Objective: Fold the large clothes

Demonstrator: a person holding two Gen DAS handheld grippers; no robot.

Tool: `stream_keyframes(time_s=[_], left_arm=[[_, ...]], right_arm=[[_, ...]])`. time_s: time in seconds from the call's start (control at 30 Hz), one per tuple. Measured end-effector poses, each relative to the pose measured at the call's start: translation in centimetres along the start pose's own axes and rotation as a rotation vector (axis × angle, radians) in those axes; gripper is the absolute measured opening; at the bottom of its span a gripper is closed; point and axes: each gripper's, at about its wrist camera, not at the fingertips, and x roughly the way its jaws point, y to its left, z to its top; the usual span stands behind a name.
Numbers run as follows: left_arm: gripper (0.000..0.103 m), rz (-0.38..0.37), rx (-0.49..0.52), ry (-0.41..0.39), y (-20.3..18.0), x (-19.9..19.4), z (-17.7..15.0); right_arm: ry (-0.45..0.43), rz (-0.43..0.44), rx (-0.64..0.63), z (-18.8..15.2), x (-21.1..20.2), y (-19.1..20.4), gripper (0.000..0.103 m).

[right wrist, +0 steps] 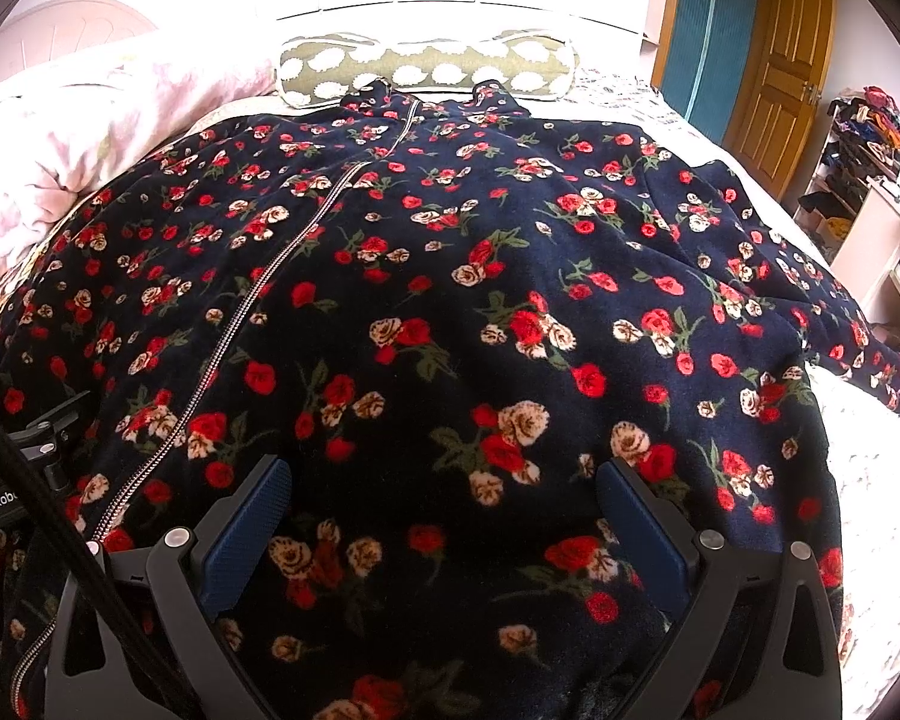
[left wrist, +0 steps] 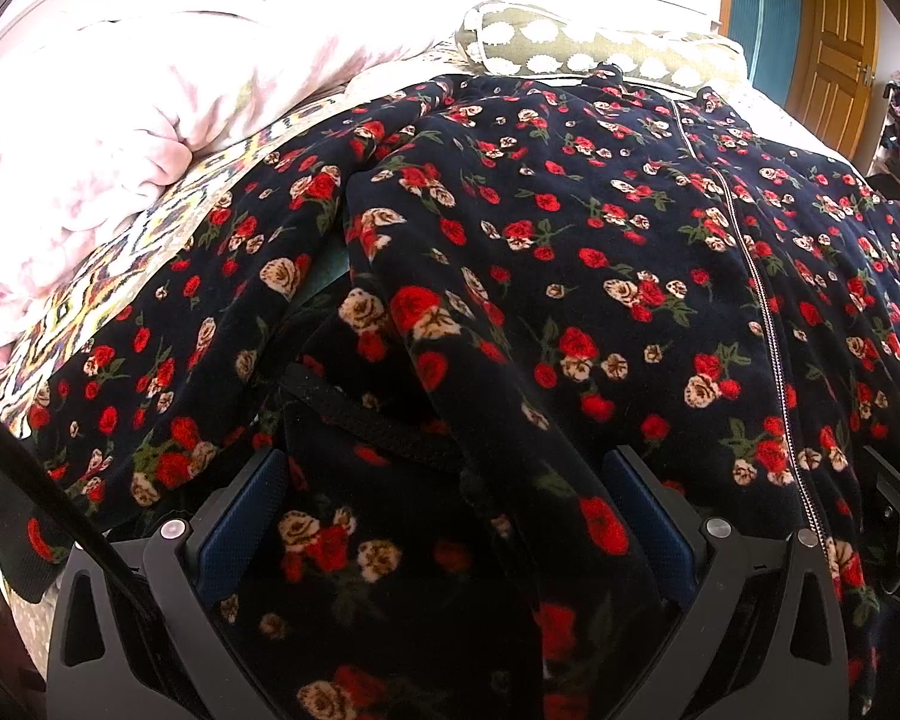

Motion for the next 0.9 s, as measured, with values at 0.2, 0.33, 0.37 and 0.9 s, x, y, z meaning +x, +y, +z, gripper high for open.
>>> stream_keyframes(time_s=[0.2, 0.33, 0.37, 0.9], left_arm=[[0.103, -0.003, -0.002, -0.002, -0.13, 0.06, 0.00], [0.103, -0.005, -0.003, 0.005, -0.04, 0.09, 0.09], [0.103, -0.005, -0.004, 0.007, -0.01, 0.11, 0.14], [0.103, 0.002, -0.003, -0.010, -0.18, -0.19, -0.04]], right_arm=[[0.000, 0.000, 0.000, 0.03, 0.03, -0.02, 0.102], [0.000, 0.000, 0.000, -0.02, 0.00, 0.01, 0.102], [0.000, 0.000, 0.000, -0.01, 0.01, 0.00, 0.102], [-0.001, 0.000, 0.000, -0.06, 0.00, 0.04, 0.103]])
